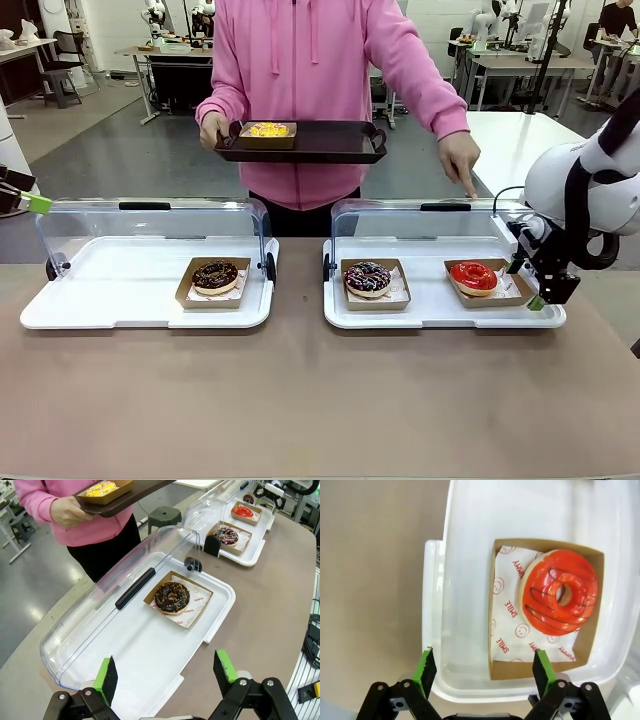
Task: Provide the desired donut to the person.
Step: Pick up and lift the Paper togo box containing the Donut pointed at by the person.
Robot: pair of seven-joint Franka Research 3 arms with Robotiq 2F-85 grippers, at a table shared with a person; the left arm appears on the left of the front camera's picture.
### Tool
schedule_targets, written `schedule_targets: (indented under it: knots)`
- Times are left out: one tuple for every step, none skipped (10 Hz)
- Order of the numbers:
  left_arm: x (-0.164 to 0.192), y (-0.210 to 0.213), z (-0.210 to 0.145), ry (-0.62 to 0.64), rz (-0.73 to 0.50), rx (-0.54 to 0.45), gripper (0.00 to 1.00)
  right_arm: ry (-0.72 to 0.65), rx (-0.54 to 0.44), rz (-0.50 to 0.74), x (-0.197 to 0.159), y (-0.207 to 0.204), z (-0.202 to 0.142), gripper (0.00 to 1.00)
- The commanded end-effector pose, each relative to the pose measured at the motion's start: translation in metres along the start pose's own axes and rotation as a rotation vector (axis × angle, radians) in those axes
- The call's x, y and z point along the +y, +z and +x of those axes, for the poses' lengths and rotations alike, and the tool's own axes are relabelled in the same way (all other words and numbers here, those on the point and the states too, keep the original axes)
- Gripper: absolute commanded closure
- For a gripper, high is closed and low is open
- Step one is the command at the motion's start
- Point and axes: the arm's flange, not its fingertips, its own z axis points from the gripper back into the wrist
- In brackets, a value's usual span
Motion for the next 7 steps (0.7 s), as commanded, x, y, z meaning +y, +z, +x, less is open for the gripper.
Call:
schedule_targets:
  knots:
    - [0.0,-0.001,0.0,0.003,0.0,-0.012,0.0,0.029,-0.022,0.021,-0.012,-0.007,-0.013,0.0]
    - [0.0,-0.001,0.0,0.003,0.0,-0.012,0.0,0.032,-0.024,0.011,-0.014,-0.01,-0.016,0.0]
    - [0.0,-0.001,0.0,0.003,0.0,-0.012,0.0,0.032,-0.024,0.011,-0.015,-0.012,-0.019,0.58]
    - [0.0,-0.001,0.0,0.003,0.0,-0.012,0.0,0.04,-0.013,0.003,-0.016,-0.015,-0.021,0.59]
    - [0.0,-0.001,0.0,0.003,0.0,-0.012,0.0,0.042,-0.01,0.004,-0.018,-0.018,-0.021,1.0]
    - [0.0,-0.001,0.0,0.003,0.0,-0.012,0.0,0.042,0.0,0.003,-0.021,-0.022,-0.022,0.64]
    - [0.0,-0.001,0.0,0.003,0.0,-0.012,0.0,0.037,0.011,0.012,-0.023,-0.025,-0.021,1.0]
